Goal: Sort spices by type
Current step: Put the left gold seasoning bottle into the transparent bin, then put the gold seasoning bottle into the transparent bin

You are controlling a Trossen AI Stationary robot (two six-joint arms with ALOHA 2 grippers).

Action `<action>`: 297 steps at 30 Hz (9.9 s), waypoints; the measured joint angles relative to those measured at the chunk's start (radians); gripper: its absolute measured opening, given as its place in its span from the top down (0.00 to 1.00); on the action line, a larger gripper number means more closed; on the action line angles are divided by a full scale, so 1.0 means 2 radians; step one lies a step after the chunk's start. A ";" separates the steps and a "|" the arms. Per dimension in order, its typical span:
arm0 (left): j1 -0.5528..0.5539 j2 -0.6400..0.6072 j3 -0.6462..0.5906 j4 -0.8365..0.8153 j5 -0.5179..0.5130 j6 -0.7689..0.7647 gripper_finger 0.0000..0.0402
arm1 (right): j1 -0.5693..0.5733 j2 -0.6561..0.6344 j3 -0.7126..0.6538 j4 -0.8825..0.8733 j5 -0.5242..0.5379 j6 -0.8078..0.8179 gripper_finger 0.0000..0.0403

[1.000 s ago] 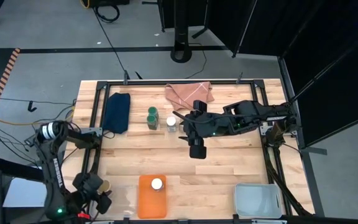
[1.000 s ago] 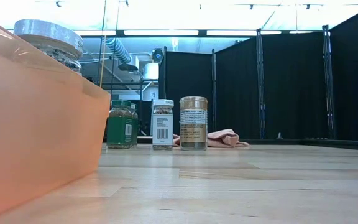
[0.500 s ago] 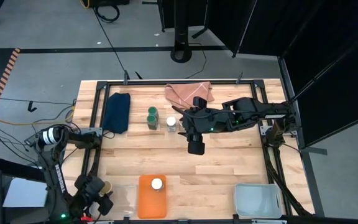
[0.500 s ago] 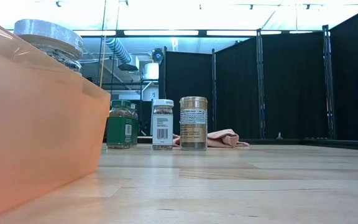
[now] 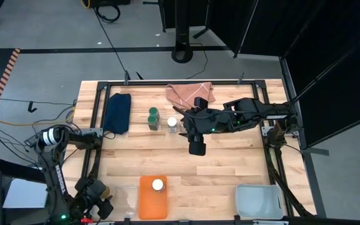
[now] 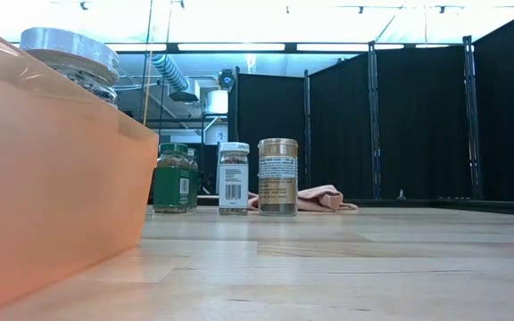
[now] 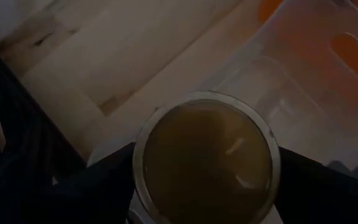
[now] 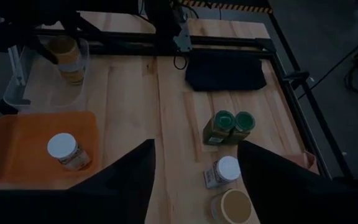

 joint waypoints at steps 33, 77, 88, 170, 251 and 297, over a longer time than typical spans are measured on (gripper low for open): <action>0.160 -0.094 0.123 -0.118 -0.163 0.281 0.19 | -0.027 0.000 0.000 -0.114 0.007 0.006 0.33; 0.569 -0.242 0.122 0.221 -0.125 0.999 0.19 | -0.095 -0.021 -0.001 -0.159 -0.016 -0.059 0.18; 0.715 -0.143 0.122 0.339 0.081 1.120 0.19 | -0.058 -0.125 -0.005 -0.160 -0.029 0.006 0.17; 0.750 0.095 0.123 0.344 0.148 1.164 0.32 | -0.030 -0.155 -0.012 -0.169 -0.009 -0.004 0.26; 0.608 0.074 0.417 0.025 0.141 1.116 0.33 | -0.030 -0.155 -0.012 -0.164 -0.009 -0.004 0.38; 0.380 0.028 0.417 -0.105 0.005 0.857 0.33 | -0.030 -0.155 -0.012 -0.098 -0.009 -0.004 0.40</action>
